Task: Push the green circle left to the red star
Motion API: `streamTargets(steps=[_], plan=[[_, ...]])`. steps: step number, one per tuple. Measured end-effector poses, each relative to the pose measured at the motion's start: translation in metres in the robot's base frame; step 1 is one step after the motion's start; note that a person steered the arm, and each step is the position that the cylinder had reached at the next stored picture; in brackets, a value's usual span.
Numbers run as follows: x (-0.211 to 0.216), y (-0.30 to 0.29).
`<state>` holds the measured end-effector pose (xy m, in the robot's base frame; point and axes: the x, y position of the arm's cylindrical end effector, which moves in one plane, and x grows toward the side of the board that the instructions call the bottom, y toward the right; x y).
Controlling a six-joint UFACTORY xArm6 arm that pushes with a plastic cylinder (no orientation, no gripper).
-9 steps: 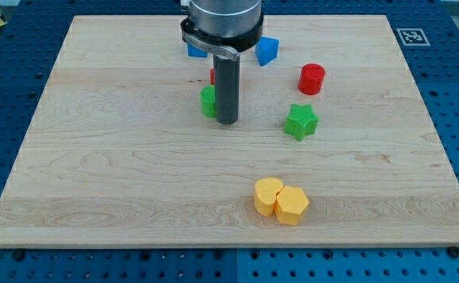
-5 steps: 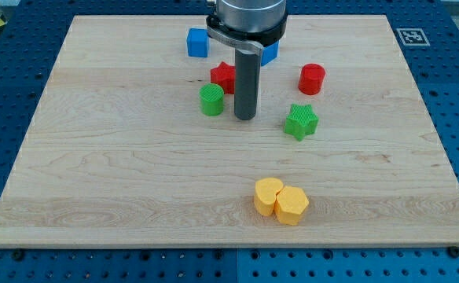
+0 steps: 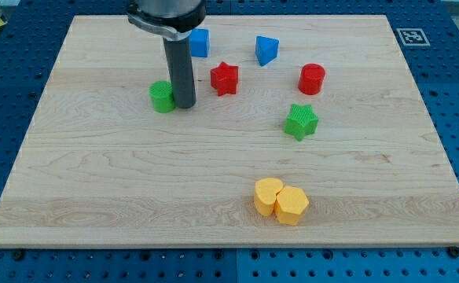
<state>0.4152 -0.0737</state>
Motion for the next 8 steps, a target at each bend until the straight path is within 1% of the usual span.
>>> streamTargets(steps=[1,3,5,8], plan=[[0.013,-0.004],[0.013,-0.087],[0.013,-0.087],[0.013,-0.062]])
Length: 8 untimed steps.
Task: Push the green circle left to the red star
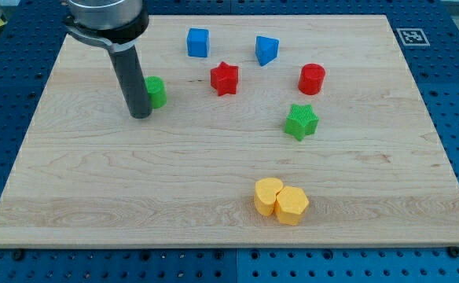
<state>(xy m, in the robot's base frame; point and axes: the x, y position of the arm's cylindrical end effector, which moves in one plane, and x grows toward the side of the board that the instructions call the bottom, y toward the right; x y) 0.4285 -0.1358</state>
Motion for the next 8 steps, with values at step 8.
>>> streamTargets(steps=[8], plan=[[-0.059,0.016]])
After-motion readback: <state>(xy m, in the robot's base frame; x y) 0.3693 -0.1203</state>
